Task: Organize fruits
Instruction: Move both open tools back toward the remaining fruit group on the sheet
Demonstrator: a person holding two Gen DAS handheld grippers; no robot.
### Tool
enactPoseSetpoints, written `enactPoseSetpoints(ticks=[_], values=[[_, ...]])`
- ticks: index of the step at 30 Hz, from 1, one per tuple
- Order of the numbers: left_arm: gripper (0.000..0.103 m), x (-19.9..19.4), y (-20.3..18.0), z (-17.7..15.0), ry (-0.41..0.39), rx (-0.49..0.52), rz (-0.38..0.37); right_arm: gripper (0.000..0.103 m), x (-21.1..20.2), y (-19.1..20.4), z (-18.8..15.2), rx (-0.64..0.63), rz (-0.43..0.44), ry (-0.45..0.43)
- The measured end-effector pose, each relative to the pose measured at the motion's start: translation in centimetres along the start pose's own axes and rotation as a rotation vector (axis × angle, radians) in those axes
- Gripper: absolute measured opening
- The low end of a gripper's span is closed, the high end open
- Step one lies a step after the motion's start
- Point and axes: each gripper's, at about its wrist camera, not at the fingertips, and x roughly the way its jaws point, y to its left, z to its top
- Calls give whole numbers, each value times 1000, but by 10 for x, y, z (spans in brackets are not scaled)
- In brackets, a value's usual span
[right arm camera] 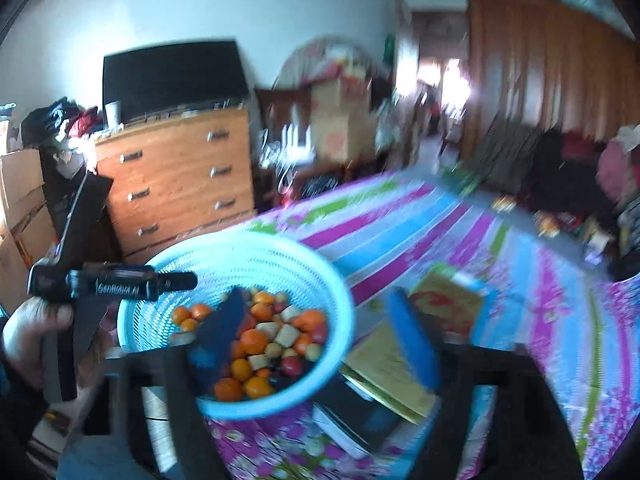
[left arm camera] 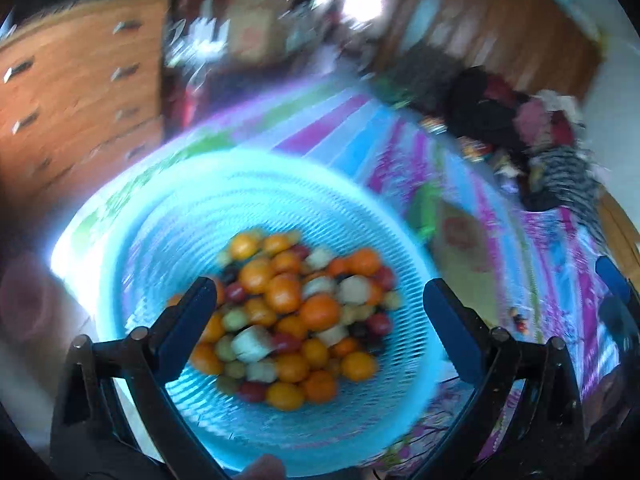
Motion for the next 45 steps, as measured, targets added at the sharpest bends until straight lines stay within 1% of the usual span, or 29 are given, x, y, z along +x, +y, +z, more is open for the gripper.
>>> enactPoseSetpoints(ticks=[2, 3, 4, 5, 6, 7, 9, 11, 12, 13, 14, 15, 16, 18, 21, 22, 23, 24, 25, 26, 27, 28, 30, 33, 37, 42, 43, 44, 45], values=[[103, -20, -23, 2, -99, 58, -38, 101, -43, -8, -15, -1, -51, -94], [103, -37, -42, 2, -179, 109, -55, 103, -55, -11, -20, -3, -74, -120], [103, -46, -53, 2, -225, 144, -53, 103, -76, -15, -30, -8, -132, -165], [103, -56, -68, 2, -283, 182, -27, 103, -92, -16, -38, -16, -187, -199], [103, -73, -90, -1, -370, 238, 13, 103, -102, -18, -44, -24, -221, -217], [103, -81, -103, -2, -429, 267, 48, 103, -114, -22, -51, -31, -252, -229], [103, -106, -134, -12, -594, 329, 134, 103, -138, -30, -68, -14, -272, -230], [103, -114, -153, -20, -693, 350, 153, 103, -157, -43, -86, 32, -302, -213], [103, -112, -164, -23, -697, 361, 136, 103, -163, -52, -96, 62, -297, -183], [103, -104, -168, -21, -649, 370, 112, 103, -165, -57, -103, 79, -296, -159], [103, -92, -171, -17, -562, 379, 71, 103, -166, -69, -116, 114, -299, -101], [103, -72, -176, -15, -436, 380, 28, 103, -166, -76, -123, 135, -297, -69], [103, -59, -177, -14, -375, 375, 11, 103, -165, -89, -136, 173, -289, -13], [102, -32, -180, -19, -270, 359, -20, 103, -165, -105, -160, 227, -282, 52], [85, -1, -191, -22, -152, 369, -78, 101, -163, -135, -199, 311, -274, 132], [80, 3, -197, -24, -132, 373, -85, 93, -162, -146, -209, 328, -286, 148], [78, 11, -202, -24, -113, 378, -96, 84, -160, -160, -220, 342, -296, 161], [78, 18, -209, -24, -95, 388, -113, 80, -155, -171, -229, 354, -300, 174], [78, 21, -216, -29, -83, 401, -123, 70, -150, -189, -237, 370, -308, 185], [78, 22, -221, -35, -77, 411, -125, 69, -145, -206, -241, 382, -315, 193], [78, 33, -231, -35, -62, 424, -128, 68, -138, -224, -245, 395, -319, 205], [78, 34, -233, -44, -50, 430, -132, 63, -130, -246, -252, 406, -332, 219], [78, 48, -240, -50, -11, 437, -144, 63, -106, -292, -265, 425, -348, 261], [78, 72, -241, -61, 61, 426, -175, 63, -66, -347, -282, 435, -337, 336], [78, 94, -256, -72, 128, 459, -196, 59, -12, -392, -298, 390, -319, 425], [78, 115, -277, -81, 183, 511, -231, 59, 25, -424, -300, 377, -291, 443], [78, 120, -279, -81, 195, 510, -241, 58, 33, -428, -302, 373, -275, 451], [78, 124, -282, -83, 212, 506, -255, 50, 38, -430, -303, 366, -262, 455], [78, 129, -284, -84, 224, 505, -264, 46, 41, -429, -303, 360, -251, 459]])
